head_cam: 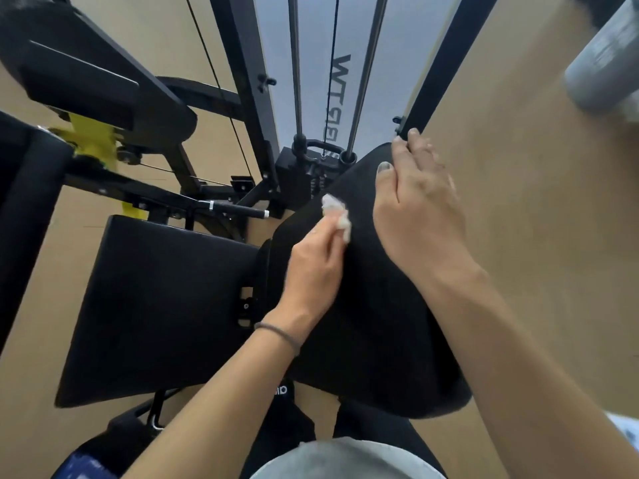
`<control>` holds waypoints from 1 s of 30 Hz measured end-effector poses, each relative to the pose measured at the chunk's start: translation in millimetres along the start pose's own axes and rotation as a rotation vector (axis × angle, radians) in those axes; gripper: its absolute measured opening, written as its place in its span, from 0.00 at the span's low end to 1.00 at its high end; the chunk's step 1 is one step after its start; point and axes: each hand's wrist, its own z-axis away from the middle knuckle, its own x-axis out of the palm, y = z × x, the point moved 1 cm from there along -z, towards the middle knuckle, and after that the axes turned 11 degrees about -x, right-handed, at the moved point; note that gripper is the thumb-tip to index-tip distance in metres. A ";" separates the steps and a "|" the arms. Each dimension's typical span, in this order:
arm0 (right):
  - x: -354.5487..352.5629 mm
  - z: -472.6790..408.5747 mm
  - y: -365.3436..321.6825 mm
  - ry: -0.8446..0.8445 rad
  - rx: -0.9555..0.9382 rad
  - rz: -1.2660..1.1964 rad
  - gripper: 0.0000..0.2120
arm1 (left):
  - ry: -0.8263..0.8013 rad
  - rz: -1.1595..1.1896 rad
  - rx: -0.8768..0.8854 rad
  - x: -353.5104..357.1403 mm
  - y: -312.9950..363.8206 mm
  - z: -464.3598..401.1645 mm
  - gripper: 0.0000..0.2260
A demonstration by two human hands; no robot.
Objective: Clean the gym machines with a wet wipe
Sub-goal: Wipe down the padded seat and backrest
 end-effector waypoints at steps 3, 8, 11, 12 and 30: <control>-3.6 -1.4 3.3 0.040 0.029 -0.147 0.25 | -0.052 0.053 0.215 9.2 48.7 0.7 0.19; -13.7 -7.3 10.7 0.048 0.084 -0.382 0.23 | -0.027 -0.003 0.008 -3.0 12.1 -37.8 0.18; -14.8 -16.2 16.1 -0.009 0.076 -0.421 0.23 | -0.007 -0.009 0.023 1.6 27.5 -34.3 0.18; -16.5 -20.7 18.5 -0.020 0.087 -0.456 0.23 | -0.021 0.012 0.098 6.6 42.1 -29.0 0.18; 74.7 -117.1 -54.5 -0.938 -0.506 0.607 0.18 | 0.025 -0.091 -0.425 -11.4 -99.5 -50.3 0.18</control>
